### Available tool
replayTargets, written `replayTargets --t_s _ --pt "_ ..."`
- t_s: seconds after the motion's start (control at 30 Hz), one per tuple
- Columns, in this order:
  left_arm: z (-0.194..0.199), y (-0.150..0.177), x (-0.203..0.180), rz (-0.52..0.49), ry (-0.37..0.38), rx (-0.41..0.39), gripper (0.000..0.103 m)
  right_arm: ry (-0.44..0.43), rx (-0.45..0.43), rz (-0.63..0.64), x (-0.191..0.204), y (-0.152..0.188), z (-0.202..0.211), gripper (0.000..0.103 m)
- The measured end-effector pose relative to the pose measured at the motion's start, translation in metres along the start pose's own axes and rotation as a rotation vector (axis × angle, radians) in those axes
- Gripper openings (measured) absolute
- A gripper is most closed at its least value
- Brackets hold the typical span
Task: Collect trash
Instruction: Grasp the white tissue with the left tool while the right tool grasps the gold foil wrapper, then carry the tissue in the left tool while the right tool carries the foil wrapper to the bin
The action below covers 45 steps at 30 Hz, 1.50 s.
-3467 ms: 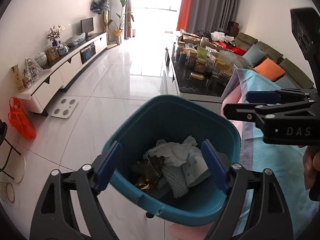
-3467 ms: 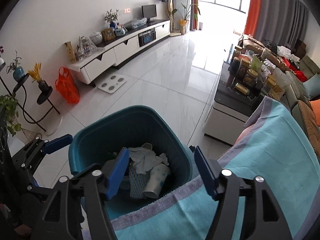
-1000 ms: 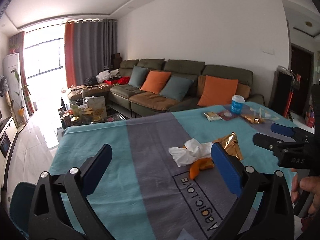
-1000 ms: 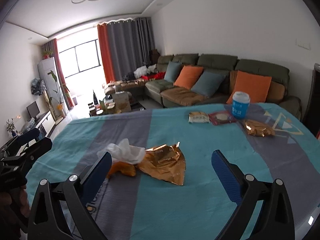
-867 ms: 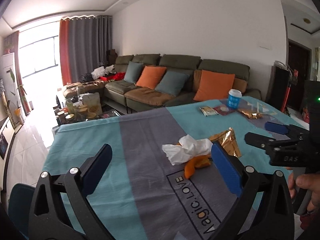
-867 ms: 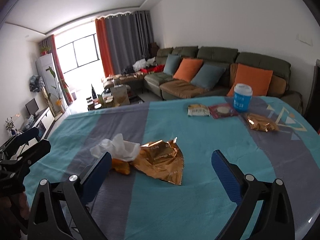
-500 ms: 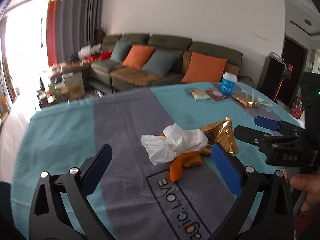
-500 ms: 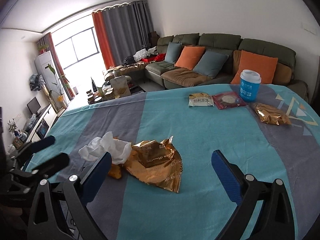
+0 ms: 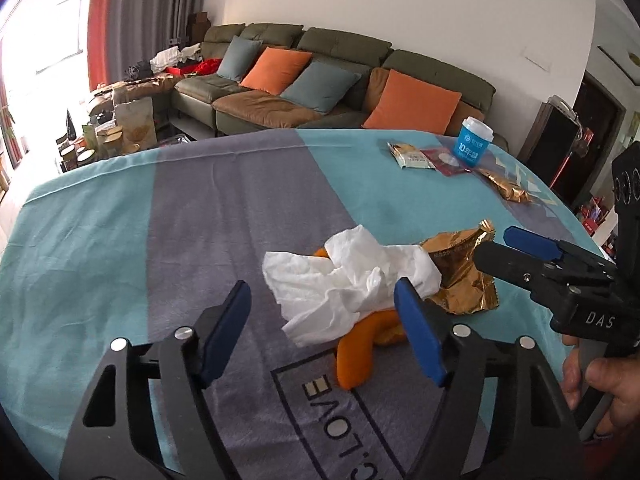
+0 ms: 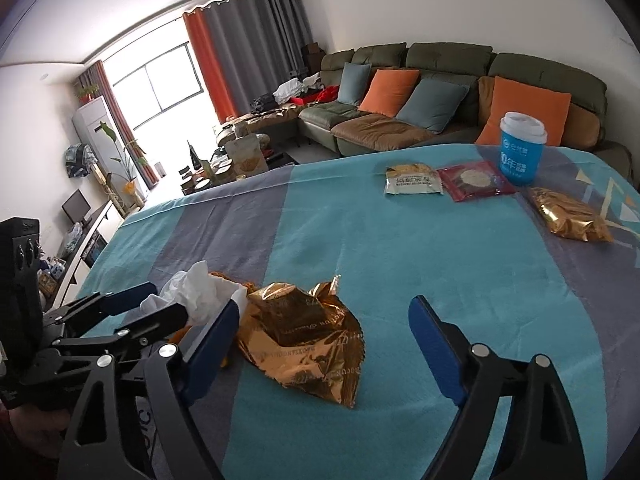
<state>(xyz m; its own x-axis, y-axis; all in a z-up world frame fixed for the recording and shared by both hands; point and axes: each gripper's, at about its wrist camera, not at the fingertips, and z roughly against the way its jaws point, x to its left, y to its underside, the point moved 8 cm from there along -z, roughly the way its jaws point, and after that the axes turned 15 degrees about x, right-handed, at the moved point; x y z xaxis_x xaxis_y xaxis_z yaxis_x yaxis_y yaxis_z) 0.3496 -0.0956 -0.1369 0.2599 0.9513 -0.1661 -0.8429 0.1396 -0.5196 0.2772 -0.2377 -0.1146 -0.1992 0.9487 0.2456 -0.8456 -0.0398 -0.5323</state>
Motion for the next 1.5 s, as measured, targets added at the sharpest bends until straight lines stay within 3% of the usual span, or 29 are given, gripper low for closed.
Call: replayTargets --t_s 0.27,0.43,0.6,0.73,0.77,1.27,1.5 --pt "-0.012 -0.002 -0.007 -0.007 0.038 0.037 0.055 -0.039 0.043 0.01 0.006 -0.003 -0.014 0.067" --pt "-0.017 -0.001 -0.008 0.001 0.048 0.057 0.044 -0.05 0.069 0.013 0.007 0.0 -0.021 0.05" --pt "-0.016 0.0 -0.009 -0.001 0.052 0.057 0.027 -0.054 0.083 0.024 0.009 0.003 -0.021 0.025" --pt "-0.009 0.004 -0.008 -0.011 0.055 0.047 0.02 -0.063 0.078 0.031 0.011 0.005 -0.018 0.016" --pt "-0.008 0.004 -0.008 -0.01 0.053 0.043 0.017 -0.064 0.078 0.034 0.012 0.005 -0.017 0.006" --pt "0.071 0.016 0.004 0.013 0.068 -0.105 0.013 -0.033 -0.015 0.037 0.018 0.009 0.031 0.006" --pt "0.119 0.03 0.018 0.026 0.015 -0.193 0.013 -0.043 -0.082 0.081 0.044 0.008 0.062 0.006"
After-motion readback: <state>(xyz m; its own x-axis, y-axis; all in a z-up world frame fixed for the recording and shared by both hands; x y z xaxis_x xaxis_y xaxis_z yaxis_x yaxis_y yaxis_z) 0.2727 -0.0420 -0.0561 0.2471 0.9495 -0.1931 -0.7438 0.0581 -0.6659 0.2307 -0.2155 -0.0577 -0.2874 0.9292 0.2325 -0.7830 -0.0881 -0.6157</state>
